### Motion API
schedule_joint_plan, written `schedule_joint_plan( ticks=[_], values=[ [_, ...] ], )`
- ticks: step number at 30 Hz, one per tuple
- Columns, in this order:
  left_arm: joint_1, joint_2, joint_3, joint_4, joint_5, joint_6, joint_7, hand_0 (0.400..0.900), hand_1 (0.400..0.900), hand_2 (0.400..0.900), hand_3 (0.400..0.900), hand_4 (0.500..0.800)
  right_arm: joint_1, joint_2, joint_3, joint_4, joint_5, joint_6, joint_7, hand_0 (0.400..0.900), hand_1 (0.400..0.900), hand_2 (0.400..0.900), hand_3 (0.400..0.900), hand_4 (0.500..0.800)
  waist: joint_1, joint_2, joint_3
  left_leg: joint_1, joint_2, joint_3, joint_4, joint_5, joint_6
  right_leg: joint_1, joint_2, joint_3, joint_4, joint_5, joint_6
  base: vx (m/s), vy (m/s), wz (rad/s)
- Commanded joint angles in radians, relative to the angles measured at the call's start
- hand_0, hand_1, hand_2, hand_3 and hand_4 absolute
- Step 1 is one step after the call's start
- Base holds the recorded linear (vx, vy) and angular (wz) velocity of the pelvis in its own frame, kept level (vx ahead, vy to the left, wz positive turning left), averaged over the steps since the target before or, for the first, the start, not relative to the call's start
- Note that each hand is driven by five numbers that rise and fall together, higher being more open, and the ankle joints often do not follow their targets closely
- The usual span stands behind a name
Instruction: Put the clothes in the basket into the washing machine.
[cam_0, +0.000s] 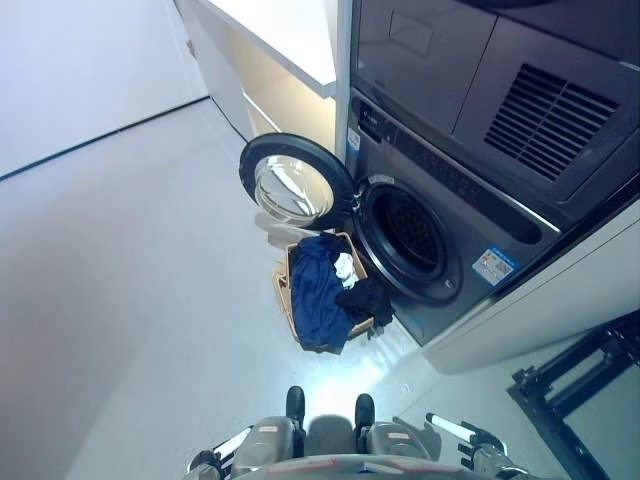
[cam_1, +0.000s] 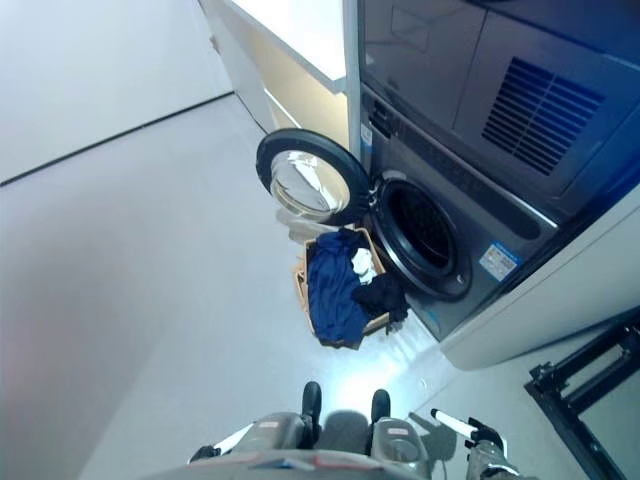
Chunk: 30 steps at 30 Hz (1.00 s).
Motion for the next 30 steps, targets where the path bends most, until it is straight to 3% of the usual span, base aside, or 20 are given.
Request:
schedule_joint_plan(
  ticks=[1,4,8,9,11,12,15,17,18,22,23,25,27,30],
  values=[
    [0.043,0.027,-0.007,0.025,-0.024,-0.015,0.031,0.9,0.9,0.9,0.9,0.8,0.036,-0.035,-0.007,-0.024,0.016,-0.019,-0.024,0.9,0.9,0.9,0.9,0.8,-0.011,-0.034,-0.04,-0.139,-0.036,0.032,-0.11,0.108,-0.013,0.295,-0.006,0.061,-0.276,-0.132,0.061,0.45,0.252,-0.48],
    [0.036,0.044,-0.008,0.024,-0.015,-0.012,0.026,0.9,0.9,0.9,0.9,0.8,0.033,-0.02,-0.005,-0.022,0.019,-0.018,-0.018,0.9,0.9,0.9,0.9,0.8,0.005,-0.063,-0.063,-0.152,-0.036,0.051,-0.043,0.112,0.013,0.321,-0.05,0.067,-0.299,-0.137,0.088,0.48,0.335,-0.42],
    [-0.005,0.074,-0.028,-0.009,-0.02,-0.023,0.025,0.9,0.9,0.9,0.9,0.8,0.005,0.005,0.015,-0.039,0.031,-0.023,-0.008,0.9,0.9,0.9,0.9,0.8,0.023,-0.118,-0.073,-0.252,-0.06,0.071,0.132,0.012,0.064,0.248,-0.098,0.097,-0.265,-0.127,0.115,0.37,0.348,-0.26],
    [-0.029,0.087,-0.034,-0.018,-0.022,-0.022,0.025,0.9,0.9,0.9,0.9,0.8,-0.012,0.015,0.02,-0.056,0.048,-0.027,-0.007,0.9,0.9,0.9,0.9,0.8,0.027,-0.134,-0.071,-0.248,-0.074,0.067,0.16,-0.039,0.09,0.209,-0.113,0.096,-0.185,-0.095,0.133,0.46,0.428,0.03],
    [-0.044,0.097,-0.039,-0.027,-0.023,-0.021,0.024,0.9,0.9,0.9,0.9,0.8,-0.023,0.026,0.02,-0.073,0.073,-0.035,-0.002,0.9,0.9,0.9,0.9,0.8,0.025,-0.141,-0.061,-0.222,-0.087,0.06,0.144,-0.062,0.108,0.144,-0.12,0.096,-0.05,-0.024,0.143,0.29,0.299,0.08],
    [-0.044,0.098,-0.039,-0.027,-0.023,-0.021,0.024,0.9,0.9,0.9,0.9,0.8,-0.023,0.026,0.02,-0.072,0.073,-0.035,-0.002,0.9,0.9,0.9,0.9,0.8,0.025,-0.142,-0.062,-0.222,-0.088,0.061,0.143,-0.061,0.108,0.14,-0.121,0.097,-0.045,-0.027,0.144,0.14,0.194,0.03],
    [-0.063,0.112,-0.048,-0.033,-0.015,-0.017,0.026,0.9,0.9,0.9,0.9,0.8,-0.036,0.038,0.023,-0.099,0.094,-0.045,-0.007,0.9,0.9,0.9,0.9,0.8,0.007,-0.133,-0.03,-0.141,-0.108,0.049,0.109,-0.093,0.139,0.035,-0.147,0.083,0.193,0.109,0.122,0.18,0.254,0.06],
    [-0.07,0.118,-0.045,-0.03,-0.012,-0.012,0.025,0.9,0.9,0.9,0.9,0.8,-0.037,0.046,0.023,-0.107,0.108,-0.049,-0.007,0.9,0.9,0.9,0.9,0.8,-0.007,-0.113,-0.006,-0.073,-0.116,0.037,0.076,-0.097,0.15,-0.029,-0.135,0.089,0.271,0.089,0.1,0.22,0.223,0.19],
    [-0.075,0.12,-0.045,-0.03,-0.008,-0.011,0.028,0.9,0.9,0.9,0.9,0.8,-0.038,0.052,0.023,-0.113,0.119,-0.05,-0.007,0.9,0.9,0.9,0.9,0.8,-0.016,-0.098,0.004,-0.031,-0.111,0.032,0.037,-0.086,0.149,-0.088,-0.102,0.082,0.264,0.038,0.087,0.18,0.141,0.14],
    [-0.085,0.12,-0.051,-0.027,-0.005,-0.013,0.029,0.9,0.9,0.9,0.9,0.8,-0.04,0.054,0.023,-0.128,0.131,-0.056,-0.006,0.9,0.9,0.9,0.9,0.8,-0.025,-0.087,0.02,0.023,-0.098,0.026,-0.005,-0.08,0.133,-0.105,-0.062,0.078,0.085,-0.016,0.096,0.2,0.006,0.19],
    [-0.089,0.116,-0.057,-0.024,0.004,-0.014,0.028,0.9,0.9,0.9,0.9,0.8,-0.038,0.055,0.023,-0.132,0.132,-0.058,-0.011,0.9,0.9,0.9,0.9,0.8,-0.027,-0.09,0.022,0.039,-0.103,0.022,-0.011,-0.09,0.127,-0.103,-0.047,0.101,-0.077,0.003,0.116,0.2,-0.074,0.19],
    [-0.092,0.113,-0.056,-0.013,0.012,-0.015,0.027,0.9,0.9,0.9,0.9,0.8,-0.031,0.057,0.022,-0.137,0.129,-0.058,-0.013,0.9,0.9,0.9,0.9,0.8,-0.031,-0.091,0.019,0.062,-0.103,0.014,-0.021,-0.098,0.119,-0.11,-0.048,0.138,-0.224,0.072,0.143,0.22,-0.086,0.17],
    [-0.085,0.107,-0.05,-0.009,0.01,-0.02,0.024,0.9,0.9,0.9,0.9,0.8,-0.019,0.057,0.02,-0.143,0.123,-0.058,-0.014,0.9,0.9,0.9,0.9,0.8,-0.03,-0.092,0.016,0.086,-0.104,0.003,-0.025,-0.114,0.109,-0.122,-0.056,0.163,-0.319,0.123,0.159,0.23,-0.131,0.19],
    [-0.07,0.102,-0.046,-0.007,0.008,-0.024,0.027,0.9,0.9,0.9,0.9,0.8,-0.005,0.054,0.02,-0.154,0.119,-0.058,-0.015,0.9,0.9,0.9,0.9,0.8,-0.037,-0.09,0.01,0.116,-0.102,-0.012,-0.022,-0.139,0.1,-0.127,-0.054,0.168,-0.318,0.142,0.167,0.26,-0.206,0.32]
  ],
)
